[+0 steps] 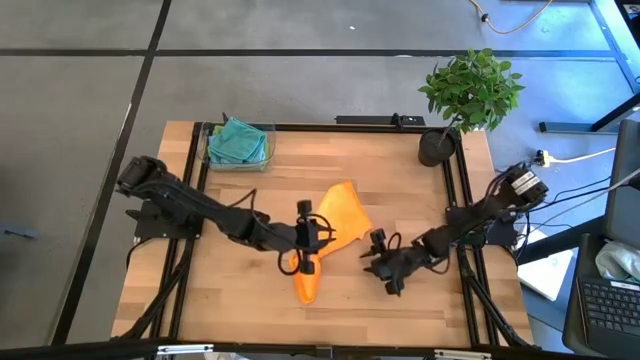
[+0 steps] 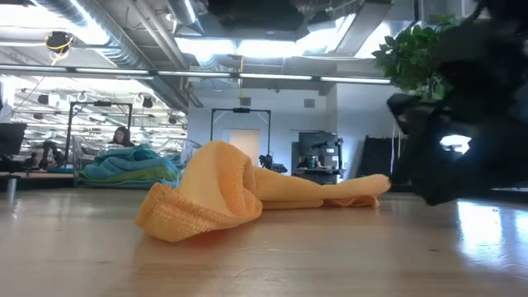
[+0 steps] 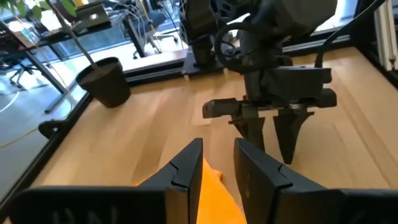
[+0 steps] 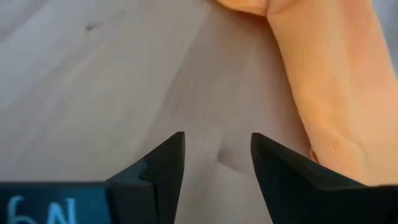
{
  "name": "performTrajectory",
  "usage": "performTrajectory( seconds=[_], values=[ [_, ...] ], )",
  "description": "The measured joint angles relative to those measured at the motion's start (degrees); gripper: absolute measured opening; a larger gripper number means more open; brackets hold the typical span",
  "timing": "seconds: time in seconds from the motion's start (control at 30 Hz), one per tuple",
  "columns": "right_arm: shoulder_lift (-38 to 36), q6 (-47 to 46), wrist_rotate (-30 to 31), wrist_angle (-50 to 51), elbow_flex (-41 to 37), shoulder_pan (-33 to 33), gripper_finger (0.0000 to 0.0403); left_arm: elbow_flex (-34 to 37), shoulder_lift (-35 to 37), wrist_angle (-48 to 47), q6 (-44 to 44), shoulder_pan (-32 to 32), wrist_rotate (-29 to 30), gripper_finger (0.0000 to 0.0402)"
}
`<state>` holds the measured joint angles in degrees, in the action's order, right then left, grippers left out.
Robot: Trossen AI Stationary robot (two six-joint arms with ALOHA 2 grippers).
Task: Fold microfiber towels
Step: Fold the orange microfiber cloth
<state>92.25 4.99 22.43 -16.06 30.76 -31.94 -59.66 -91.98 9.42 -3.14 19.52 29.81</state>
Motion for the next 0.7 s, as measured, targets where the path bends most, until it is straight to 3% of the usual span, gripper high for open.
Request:
performTrajectory(
  seconds=[0.23, 0.7],
  values=[
    [-5.1, -1.2, 7.0, 10.3, 0.0, -4.3, 0.0186, -0.6, -0.2, -2.6, 6.4, 3.0, 0.7, 0.0082],
    [-6.5, -10.2, 6.0, 15.5, -3.2, -6.4, 0.0186, -0.6, -2.3, -3.6, 19.3, 2.4, 0.7, 0.0082]
  ],
)
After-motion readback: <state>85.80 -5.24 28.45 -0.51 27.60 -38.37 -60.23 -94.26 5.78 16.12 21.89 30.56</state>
